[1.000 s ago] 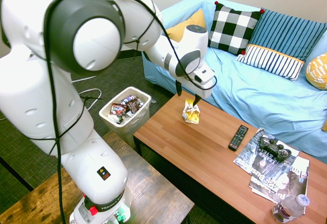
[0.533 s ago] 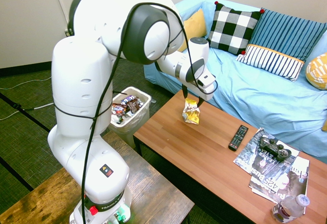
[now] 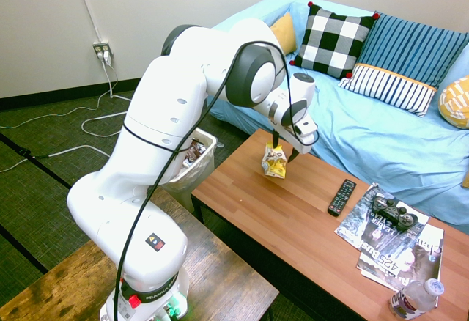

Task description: Throw the chip bag in the trash bin

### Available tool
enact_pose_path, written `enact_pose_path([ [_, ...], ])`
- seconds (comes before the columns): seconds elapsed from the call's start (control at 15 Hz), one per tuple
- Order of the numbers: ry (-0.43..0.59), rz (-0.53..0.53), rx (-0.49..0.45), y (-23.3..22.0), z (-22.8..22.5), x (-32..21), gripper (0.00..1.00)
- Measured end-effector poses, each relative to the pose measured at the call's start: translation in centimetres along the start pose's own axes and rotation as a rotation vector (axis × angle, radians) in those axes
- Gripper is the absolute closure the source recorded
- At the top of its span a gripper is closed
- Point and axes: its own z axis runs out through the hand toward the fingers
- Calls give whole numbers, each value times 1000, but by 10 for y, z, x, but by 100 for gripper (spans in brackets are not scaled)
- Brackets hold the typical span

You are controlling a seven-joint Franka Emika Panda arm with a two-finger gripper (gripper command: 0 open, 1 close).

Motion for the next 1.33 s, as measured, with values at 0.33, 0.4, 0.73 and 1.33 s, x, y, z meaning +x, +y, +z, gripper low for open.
enact_pose_path([
  [0.33,-32,4,-35,-3,22,-8,0],
  [0.4,-36,8,-37,-3,26,-6,100],
  [0.73,-54,21,-40,-4,40,-4,100],
  [1.33,-69,51,-23,-1,39,5,100],
])
